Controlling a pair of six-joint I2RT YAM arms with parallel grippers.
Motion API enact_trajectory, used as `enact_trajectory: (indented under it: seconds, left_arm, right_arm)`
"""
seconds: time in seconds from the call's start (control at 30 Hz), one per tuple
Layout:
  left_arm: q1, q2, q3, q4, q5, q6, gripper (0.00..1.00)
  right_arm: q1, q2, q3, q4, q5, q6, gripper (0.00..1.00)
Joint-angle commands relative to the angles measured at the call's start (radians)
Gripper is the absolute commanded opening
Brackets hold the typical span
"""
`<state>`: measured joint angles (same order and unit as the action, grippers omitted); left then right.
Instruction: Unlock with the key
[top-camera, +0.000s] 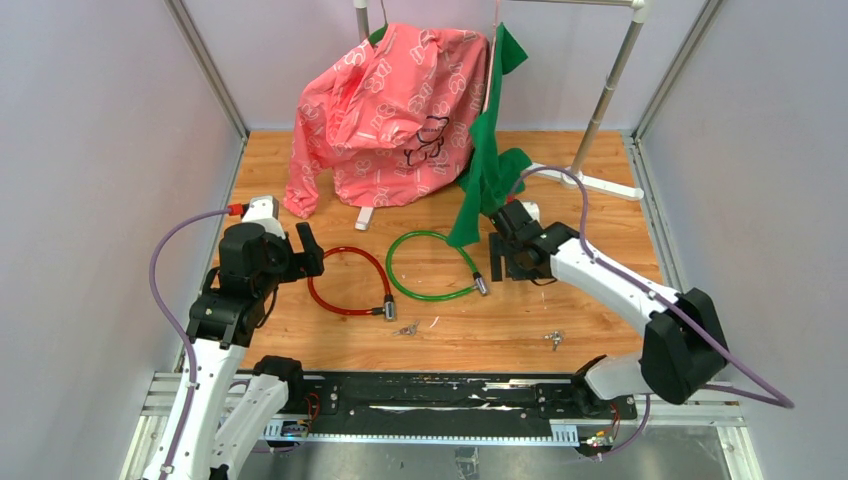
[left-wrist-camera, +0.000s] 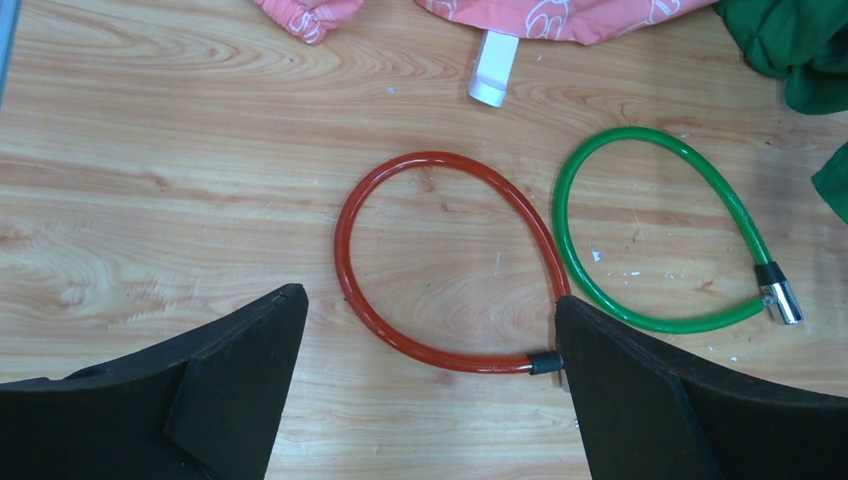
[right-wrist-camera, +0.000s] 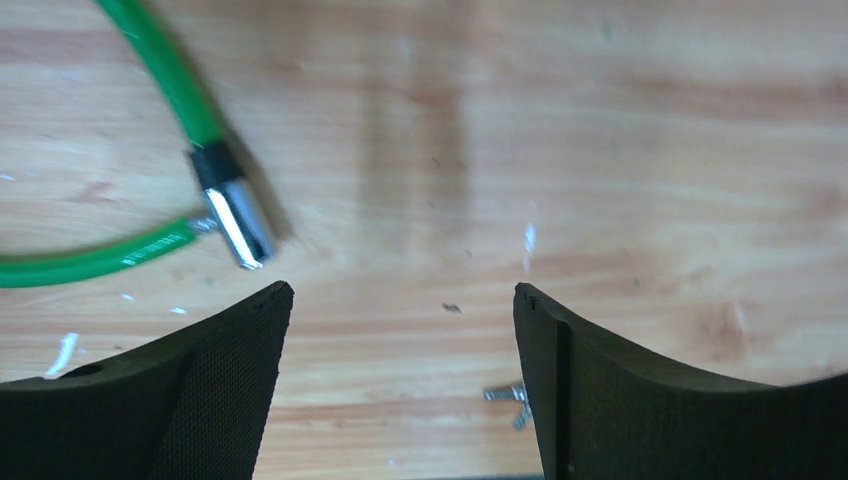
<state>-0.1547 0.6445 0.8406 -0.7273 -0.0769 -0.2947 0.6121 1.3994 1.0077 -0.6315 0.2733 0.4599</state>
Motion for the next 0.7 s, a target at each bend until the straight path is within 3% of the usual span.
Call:
enact_trajectory:
  seconds: [0.0, 0.23, 0.67]
  left_arm:
    - [-0.011, -0.009, -0.007, 0.020, 0.014, 0.014, 0.99]
    - [-0.013, -0.012, -0.008, 0.021, 0.014, 0.013, 0.99]
    - [-0.016, -0.018, -0.008, 0.019, 0.011, 0.013, 0.99]
  right_arm:
    - [-0.035, -0.084, -0.082, -0.200, 0.096, 0.212, 0.83]
    - [-0.116, -0.210, -0.193, -0.306, 0.057, 0.367, 0.82]
    - [-0.226, -0.313, -0.350, -0.319, -0.023, 0.458, 0.72]
